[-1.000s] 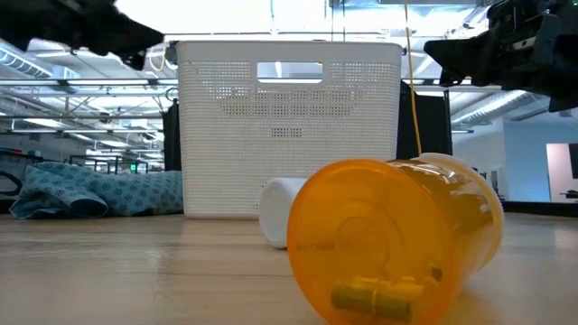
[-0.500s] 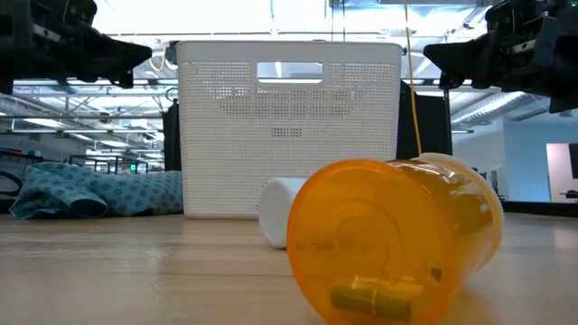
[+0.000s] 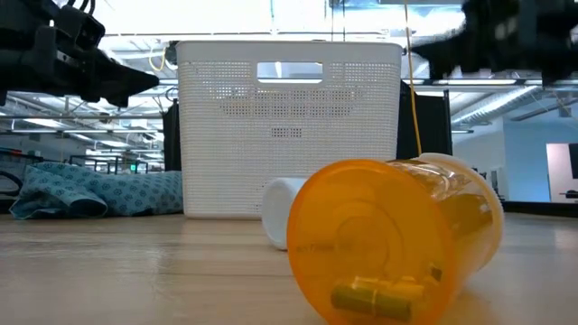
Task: Pick & place medical supplies in basket/bin
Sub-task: Put the white pill bottle into the white container
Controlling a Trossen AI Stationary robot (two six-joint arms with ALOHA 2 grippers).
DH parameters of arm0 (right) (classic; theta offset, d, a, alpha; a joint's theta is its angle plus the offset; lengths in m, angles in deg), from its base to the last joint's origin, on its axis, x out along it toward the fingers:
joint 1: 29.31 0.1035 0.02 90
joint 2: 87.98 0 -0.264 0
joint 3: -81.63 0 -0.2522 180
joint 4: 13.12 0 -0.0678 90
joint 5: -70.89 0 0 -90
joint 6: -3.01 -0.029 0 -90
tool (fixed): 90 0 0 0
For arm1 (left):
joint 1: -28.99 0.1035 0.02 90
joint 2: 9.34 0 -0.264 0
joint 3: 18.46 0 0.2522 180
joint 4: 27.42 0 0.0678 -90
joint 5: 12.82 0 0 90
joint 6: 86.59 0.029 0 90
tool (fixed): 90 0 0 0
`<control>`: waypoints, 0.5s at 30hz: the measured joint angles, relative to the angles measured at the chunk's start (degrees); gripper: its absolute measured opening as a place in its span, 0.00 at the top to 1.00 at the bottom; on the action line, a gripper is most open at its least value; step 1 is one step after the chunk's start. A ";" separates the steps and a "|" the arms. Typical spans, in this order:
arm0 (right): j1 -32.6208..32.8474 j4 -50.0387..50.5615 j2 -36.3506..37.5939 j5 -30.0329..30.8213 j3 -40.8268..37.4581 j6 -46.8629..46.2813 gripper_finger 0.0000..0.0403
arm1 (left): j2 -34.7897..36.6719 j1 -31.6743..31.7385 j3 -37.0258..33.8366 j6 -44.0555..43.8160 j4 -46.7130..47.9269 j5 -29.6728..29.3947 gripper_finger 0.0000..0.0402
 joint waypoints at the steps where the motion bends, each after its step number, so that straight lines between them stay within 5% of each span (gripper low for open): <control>1: 1.13 4.16 -0.45 0.20 3.49 0.81 0.99 | -0.01 0.00 0.00 -0.01 -0.02 -0.01 0.93; 9: 12.10 25.78 -12.36 8.09 26.92 2.63 0.98 | -0.02 0.00 0.01 0.03 0.00 -0.18 0.92; 15: 18.58 32.91 -24.85 10.79 37.10 1.30 0.84 | -0.02 0.00 0.01 -0.91 0.02 -0.49 0.92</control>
